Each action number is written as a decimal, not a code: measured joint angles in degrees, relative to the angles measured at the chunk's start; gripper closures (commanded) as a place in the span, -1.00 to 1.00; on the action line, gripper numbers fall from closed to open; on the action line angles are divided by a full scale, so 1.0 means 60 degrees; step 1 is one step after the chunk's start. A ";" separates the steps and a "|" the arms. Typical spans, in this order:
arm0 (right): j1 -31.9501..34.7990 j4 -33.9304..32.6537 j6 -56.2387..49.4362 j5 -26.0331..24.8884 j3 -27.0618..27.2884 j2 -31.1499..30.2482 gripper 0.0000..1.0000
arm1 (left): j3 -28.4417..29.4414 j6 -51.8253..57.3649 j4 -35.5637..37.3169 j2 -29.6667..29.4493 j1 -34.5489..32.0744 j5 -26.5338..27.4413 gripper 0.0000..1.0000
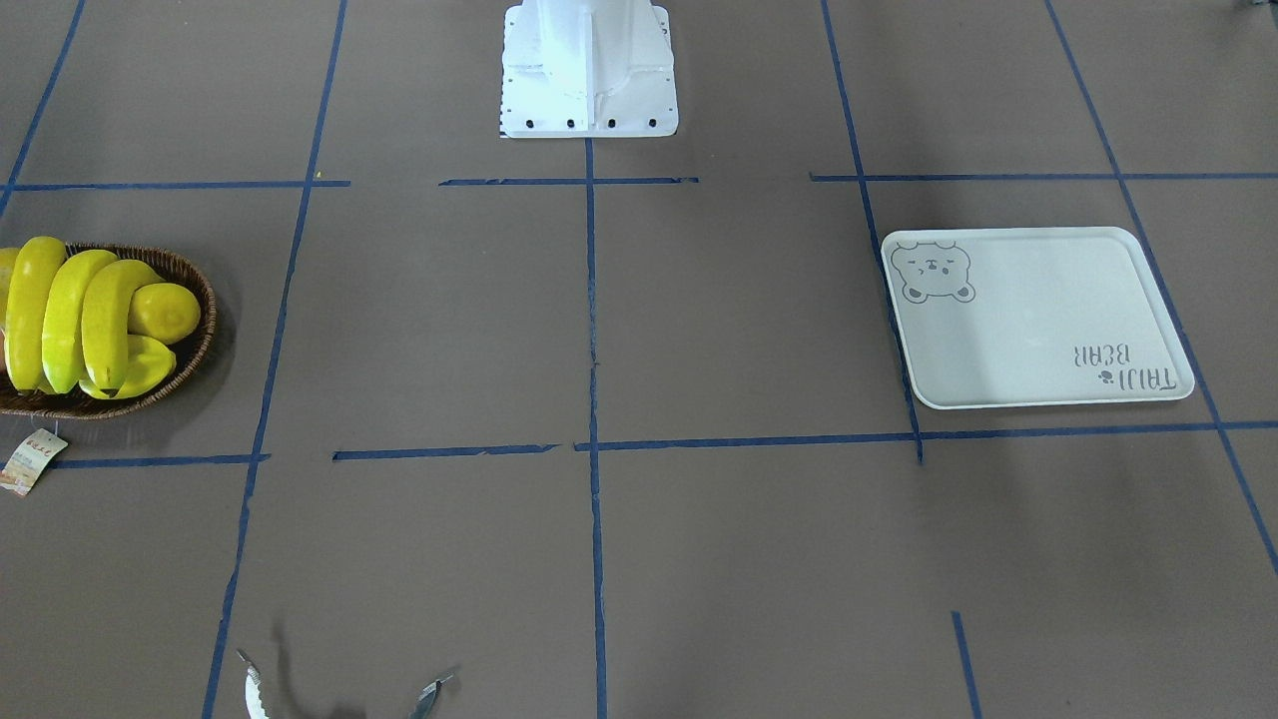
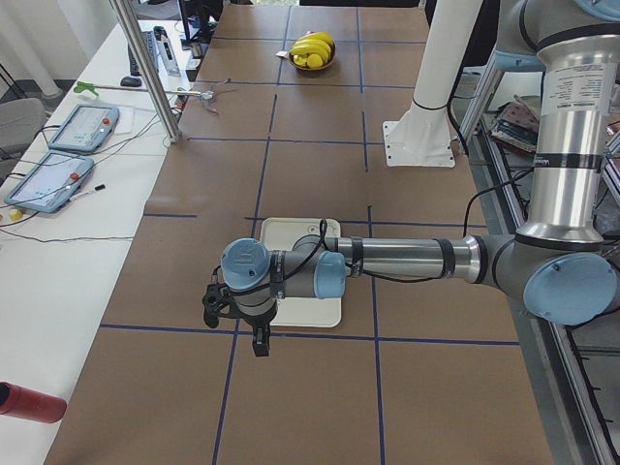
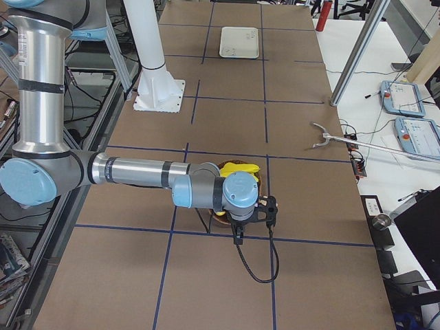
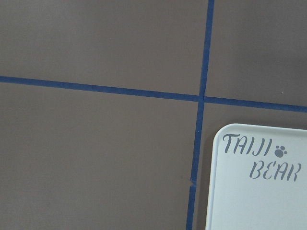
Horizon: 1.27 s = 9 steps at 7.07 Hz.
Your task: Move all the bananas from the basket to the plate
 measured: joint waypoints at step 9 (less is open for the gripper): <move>-0.0497 0.0217 0.0462 0.0188 0.1010 0.0415 -0.99 | -0.0011 -0.0023 -0.0010 -0.0012 0.0006 0.0000 -1.00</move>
